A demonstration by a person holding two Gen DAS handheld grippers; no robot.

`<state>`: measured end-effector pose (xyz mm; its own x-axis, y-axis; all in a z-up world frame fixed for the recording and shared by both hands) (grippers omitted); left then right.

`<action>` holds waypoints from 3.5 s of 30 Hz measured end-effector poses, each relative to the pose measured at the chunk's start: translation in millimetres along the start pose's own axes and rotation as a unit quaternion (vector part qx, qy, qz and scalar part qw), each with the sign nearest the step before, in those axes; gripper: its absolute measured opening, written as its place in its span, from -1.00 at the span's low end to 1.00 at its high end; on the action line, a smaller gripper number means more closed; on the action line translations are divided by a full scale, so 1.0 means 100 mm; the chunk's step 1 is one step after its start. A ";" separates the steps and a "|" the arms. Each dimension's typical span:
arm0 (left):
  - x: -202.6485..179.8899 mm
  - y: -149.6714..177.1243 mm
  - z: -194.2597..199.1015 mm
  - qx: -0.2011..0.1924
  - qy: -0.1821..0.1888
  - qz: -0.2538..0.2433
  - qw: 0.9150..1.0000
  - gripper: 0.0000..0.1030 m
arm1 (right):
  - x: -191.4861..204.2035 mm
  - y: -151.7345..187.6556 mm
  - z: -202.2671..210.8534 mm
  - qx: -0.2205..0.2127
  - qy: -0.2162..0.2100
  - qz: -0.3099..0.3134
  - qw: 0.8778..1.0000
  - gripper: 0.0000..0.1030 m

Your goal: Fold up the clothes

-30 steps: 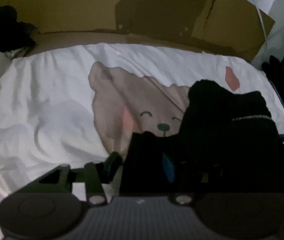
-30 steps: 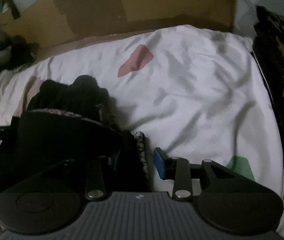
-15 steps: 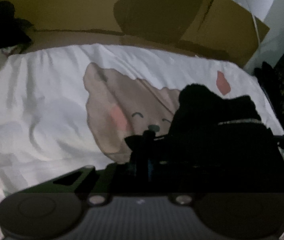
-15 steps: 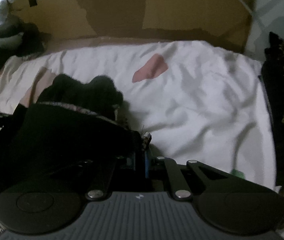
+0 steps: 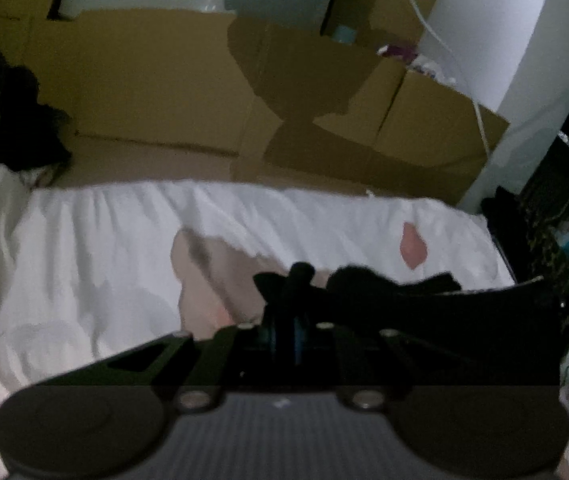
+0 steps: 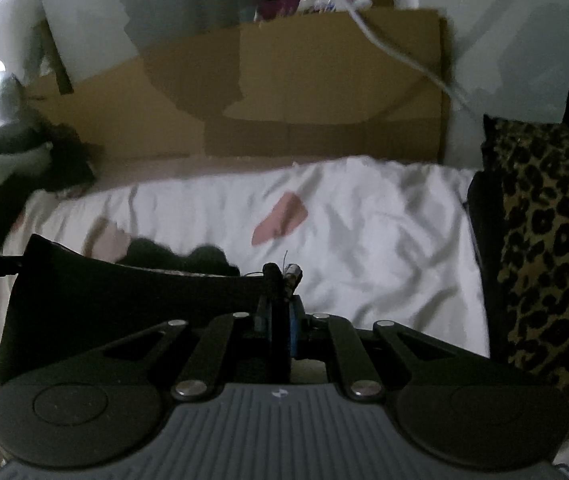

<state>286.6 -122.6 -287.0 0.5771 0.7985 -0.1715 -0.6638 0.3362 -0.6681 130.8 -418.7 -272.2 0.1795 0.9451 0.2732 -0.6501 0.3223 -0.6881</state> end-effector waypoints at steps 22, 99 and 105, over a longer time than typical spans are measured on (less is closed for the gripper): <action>-0.23 -0.25 -0.75 0.042 -0.017 -0.046 0.998 -0.84 | -0.38 0.08 -0.39 0.023 0.045 -0.043 0.998 -0.88; -1.16 1.60 0.57 0.078 0.030 -0.050 0.995 0.14 | 1.36 1.48 0.18 0.123 -0.049 0.133 0.982 -0.46; -1.14 1.63 0.45 0.079 0.020 -0.062 0.995 0.11 | 1.34 1.52 0.02 0.138 -0.039 0.138 0.980 -0.47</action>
<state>90.7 -136.5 -343.6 0.6749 0.7271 -0.1261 -0.6515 0.5069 -0.5644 54.9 -242.7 -338.8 -0.0809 0.9838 0.1597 -0.8431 0.0179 -0.5374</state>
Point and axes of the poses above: each gripper's, at about its wrist camera, not at the fingertips, and z roughly against the way its jaws point, x to its left, y to its underside, the point moved 4 cm from there along -z, roughly the way its jaws point, and after that the axes turned 5 degrees about -y, right-handed, at the moved point
